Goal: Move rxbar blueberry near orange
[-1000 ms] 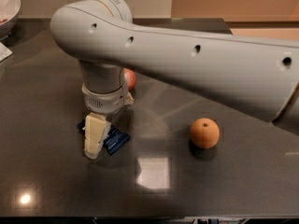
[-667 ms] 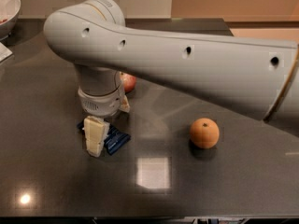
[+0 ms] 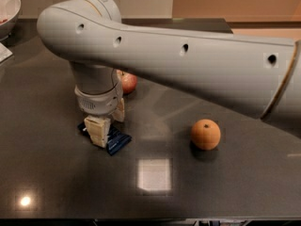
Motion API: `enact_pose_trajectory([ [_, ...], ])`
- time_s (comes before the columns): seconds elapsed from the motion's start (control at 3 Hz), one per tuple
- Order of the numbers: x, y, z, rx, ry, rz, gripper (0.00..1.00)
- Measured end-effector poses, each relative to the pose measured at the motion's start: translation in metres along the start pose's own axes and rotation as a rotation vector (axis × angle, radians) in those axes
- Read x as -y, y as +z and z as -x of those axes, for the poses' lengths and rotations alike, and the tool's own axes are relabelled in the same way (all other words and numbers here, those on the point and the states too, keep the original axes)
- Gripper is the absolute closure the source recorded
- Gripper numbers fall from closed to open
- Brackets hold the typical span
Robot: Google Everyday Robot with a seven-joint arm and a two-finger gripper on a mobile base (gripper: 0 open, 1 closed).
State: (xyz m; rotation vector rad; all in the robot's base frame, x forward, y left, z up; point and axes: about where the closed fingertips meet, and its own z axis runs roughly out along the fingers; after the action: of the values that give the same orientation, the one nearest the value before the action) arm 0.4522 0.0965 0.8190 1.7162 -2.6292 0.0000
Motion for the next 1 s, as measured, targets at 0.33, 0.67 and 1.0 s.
enact_pose_trajectory([
  [0.33, 0.000, -0.006, 0.000, 0.000, 0.000, 0.000, 0.88],
  [0.67, 0.006, -0.027, -0.017, -0.002, 0.037, -0.033, 1.00],
  [1.0, 0.015, -0.050, -0.042, -0.008, 0.097, -0.061, 1.00],
])
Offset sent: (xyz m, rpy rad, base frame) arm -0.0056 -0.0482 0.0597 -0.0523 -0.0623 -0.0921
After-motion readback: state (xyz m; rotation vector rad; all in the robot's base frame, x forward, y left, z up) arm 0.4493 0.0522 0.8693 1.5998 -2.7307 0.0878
